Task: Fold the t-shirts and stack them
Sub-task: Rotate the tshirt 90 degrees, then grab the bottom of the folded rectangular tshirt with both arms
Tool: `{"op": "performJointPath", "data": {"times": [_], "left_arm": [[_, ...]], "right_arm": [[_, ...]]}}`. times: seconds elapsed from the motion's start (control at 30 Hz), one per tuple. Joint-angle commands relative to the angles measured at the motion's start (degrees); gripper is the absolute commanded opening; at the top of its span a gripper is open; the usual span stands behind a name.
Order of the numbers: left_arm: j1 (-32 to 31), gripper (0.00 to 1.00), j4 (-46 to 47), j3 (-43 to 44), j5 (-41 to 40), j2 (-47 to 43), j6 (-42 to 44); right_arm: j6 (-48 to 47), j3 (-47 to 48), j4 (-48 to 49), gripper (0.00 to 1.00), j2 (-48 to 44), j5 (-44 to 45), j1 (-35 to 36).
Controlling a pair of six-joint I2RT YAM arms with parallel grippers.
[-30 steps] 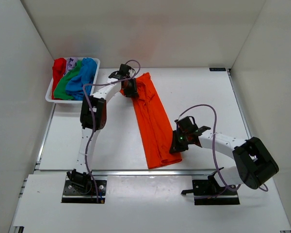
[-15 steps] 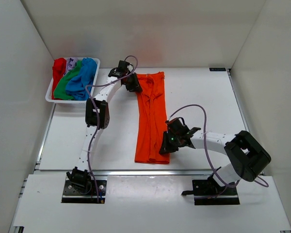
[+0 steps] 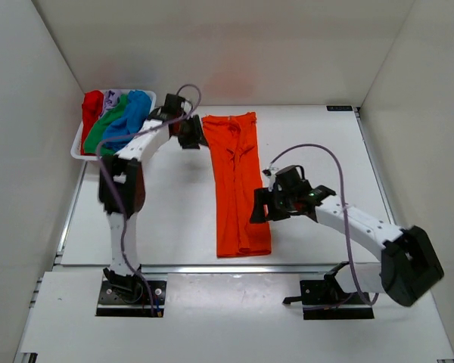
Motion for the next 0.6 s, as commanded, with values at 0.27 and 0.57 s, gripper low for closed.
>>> {"op": "performJointPath", "data": {"times": [0.27, 0.57], "left_arm": [[-20.5, 0.53, 26.2, -69.5, -6.6, -48.0, -9.3], [-28.2, 0.55, 28.3, -76.9, -7.7, -48.4, -13.8]], "right_arm": [[11.2, -17.2, -2.8, 0.68, -18.4, -1.2, -8.4], [16.9, -20.7, 3.8, 0.60, -15.1, -1.3, -3.3]]}}
